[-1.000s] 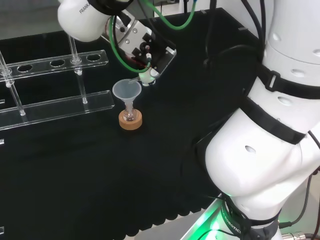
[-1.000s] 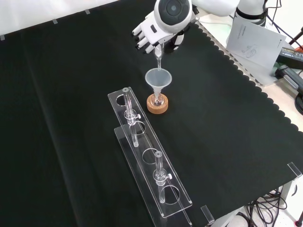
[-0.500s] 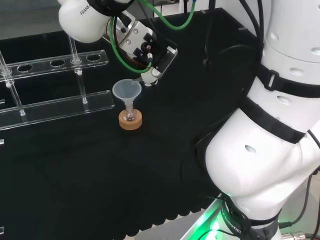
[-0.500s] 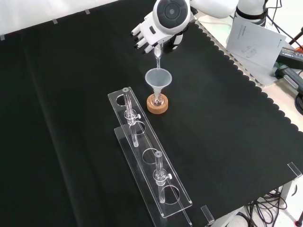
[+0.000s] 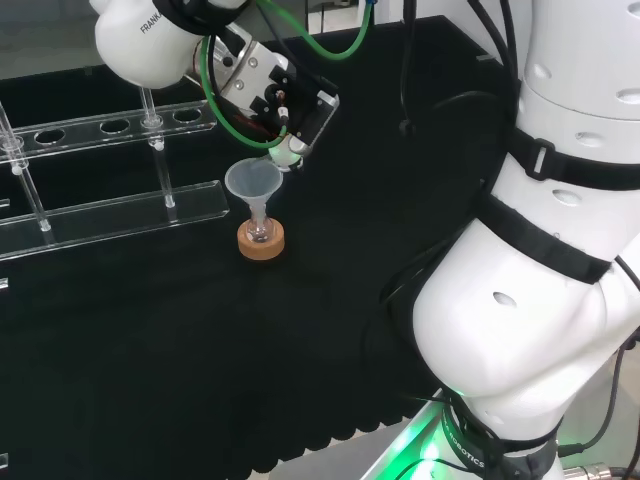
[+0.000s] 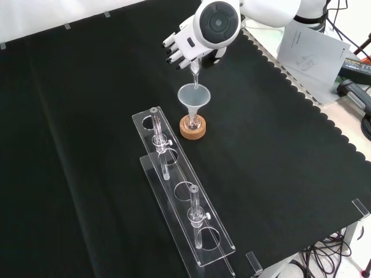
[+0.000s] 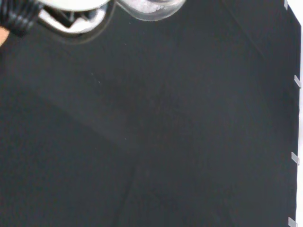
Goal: Pour all the NaCl from the weighing funnel into the round-bottom flask.
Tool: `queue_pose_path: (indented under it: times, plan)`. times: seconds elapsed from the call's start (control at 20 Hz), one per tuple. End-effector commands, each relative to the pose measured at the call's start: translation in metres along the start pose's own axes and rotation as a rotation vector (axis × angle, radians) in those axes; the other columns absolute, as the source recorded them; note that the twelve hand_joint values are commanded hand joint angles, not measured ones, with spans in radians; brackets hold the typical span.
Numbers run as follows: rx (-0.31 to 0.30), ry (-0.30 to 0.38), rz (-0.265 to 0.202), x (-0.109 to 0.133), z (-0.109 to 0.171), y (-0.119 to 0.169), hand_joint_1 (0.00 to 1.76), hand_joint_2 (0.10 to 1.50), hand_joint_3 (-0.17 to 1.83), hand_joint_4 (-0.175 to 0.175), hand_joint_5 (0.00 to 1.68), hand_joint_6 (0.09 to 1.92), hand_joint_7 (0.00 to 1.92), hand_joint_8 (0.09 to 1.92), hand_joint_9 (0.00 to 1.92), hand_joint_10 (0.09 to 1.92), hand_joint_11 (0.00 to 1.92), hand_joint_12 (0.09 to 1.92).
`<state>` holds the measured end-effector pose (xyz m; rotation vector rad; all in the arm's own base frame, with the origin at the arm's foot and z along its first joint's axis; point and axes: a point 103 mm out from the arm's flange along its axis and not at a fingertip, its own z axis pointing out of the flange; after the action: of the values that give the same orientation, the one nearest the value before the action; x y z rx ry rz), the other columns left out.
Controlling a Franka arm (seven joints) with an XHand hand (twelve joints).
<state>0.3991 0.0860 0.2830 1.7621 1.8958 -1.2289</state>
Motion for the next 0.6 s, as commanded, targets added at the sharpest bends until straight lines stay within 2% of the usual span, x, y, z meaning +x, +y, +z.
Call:
queue_pose_path:
  times: [0.05,0.6]
  plan:
    - [0.024,-0.008,0.005,-0.0071,0.0083,-0.0033,1.09,0.72,0.61,0.175,1.17,0.84,0.62,0.67,0.93,0.4,0.67,1.14]
    - [0.023,-0.008,0.001,-0.0079,0.0082,-0.0034,1.09,0.72,0.62,0.175,1.17,0.84,0.62,0.67,0.93,0.4,0.67,1.14]
